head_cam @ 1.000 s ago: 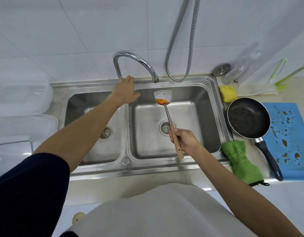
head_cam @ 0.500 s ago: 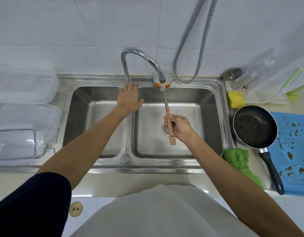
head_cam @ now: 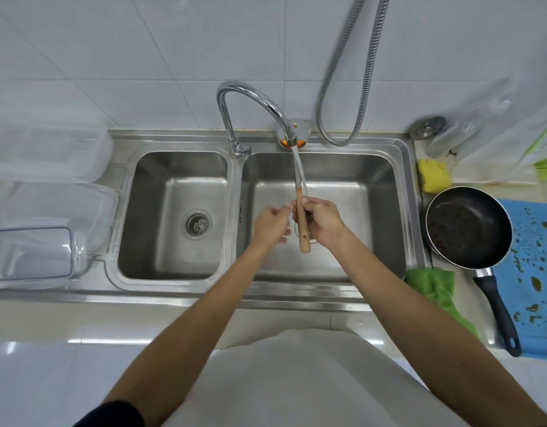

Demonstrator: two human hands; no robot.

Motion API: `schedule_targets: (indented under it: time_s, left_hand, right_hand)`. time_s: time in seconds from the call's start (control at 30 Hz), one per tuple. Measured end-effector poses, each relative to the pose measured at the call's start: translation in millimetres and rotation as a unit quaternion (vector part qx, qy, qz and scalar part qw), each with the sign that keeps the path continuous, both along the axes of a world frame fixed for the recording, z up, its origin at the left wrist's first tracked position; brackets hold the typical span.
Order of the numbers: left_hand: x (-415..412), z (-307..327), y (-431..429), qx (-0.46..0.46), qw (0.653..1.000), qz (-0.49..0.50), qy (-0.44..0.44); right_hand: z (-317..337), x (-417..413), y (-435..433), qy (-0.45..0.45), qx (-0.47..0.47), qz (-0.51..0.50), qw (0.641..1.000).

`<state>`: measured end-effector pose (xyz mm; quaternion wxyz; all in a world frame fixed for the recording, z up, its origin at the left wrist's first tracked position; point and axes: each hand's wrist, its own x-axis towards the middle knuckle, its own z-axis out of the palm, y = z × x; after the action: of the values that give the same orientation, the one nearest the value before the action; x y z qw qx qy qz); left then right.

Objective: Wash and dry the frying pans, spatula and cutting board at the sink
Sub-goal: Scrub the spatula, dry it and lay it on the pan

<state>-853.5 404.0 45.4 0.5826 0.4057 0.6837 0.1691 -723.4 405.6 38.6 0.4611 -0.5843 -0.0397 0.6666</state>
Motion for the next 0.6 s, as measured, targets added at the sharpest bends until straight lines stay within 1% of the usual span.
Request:
schedule_targets:
  time_s: [0.03,0.07,0.13,0.17,0.4,0.5,0.6]
  left_hand:
    - [8.9,3.1,-8.0,-0.056,0.996,0.028,-0.062]
    - [16.6,6.5,-13.6,-0.094,0.988,0.051,-0.113]
    - [29.0,7.6,-17.8,-0.125,0.974,0.080,-0.173]
    - [33.8,5.8,-17.4,-0.123,0.971,0.089,-0.184]
    - [59.1,7.9,-1.3,-0.081,0.975,0.143,-0.152]
    - [65.4,8.0,6.3,-0.081,0.972,0.161,-0.151]
    - [72.5,3.6,6.4,-0.063,0.975,0.173,-0.124]
  right_hand:
    - [-0.4,0.9,0.3,-0.013,-0.005,0.009,1.000]
    - [-0.4,1.4,0.3,-0.027,-0.011,0.018,0.999]
    - [1.2,2.4,-1.4,-0.054,-0.023,0.038,0.998]
    - [2.1,3.3,-2.3,-0.061,-0.027,0.048,0.997]
    - [2.3,9.1,-0.2,-0.084,-0.032,0.078,0.993]
    - [1.8,14.4,2.5,-0.069,-0.027,0.077,0.994]
    - [3.4,24.0,3.0,-0.049,-0.013,0.099,0.994]
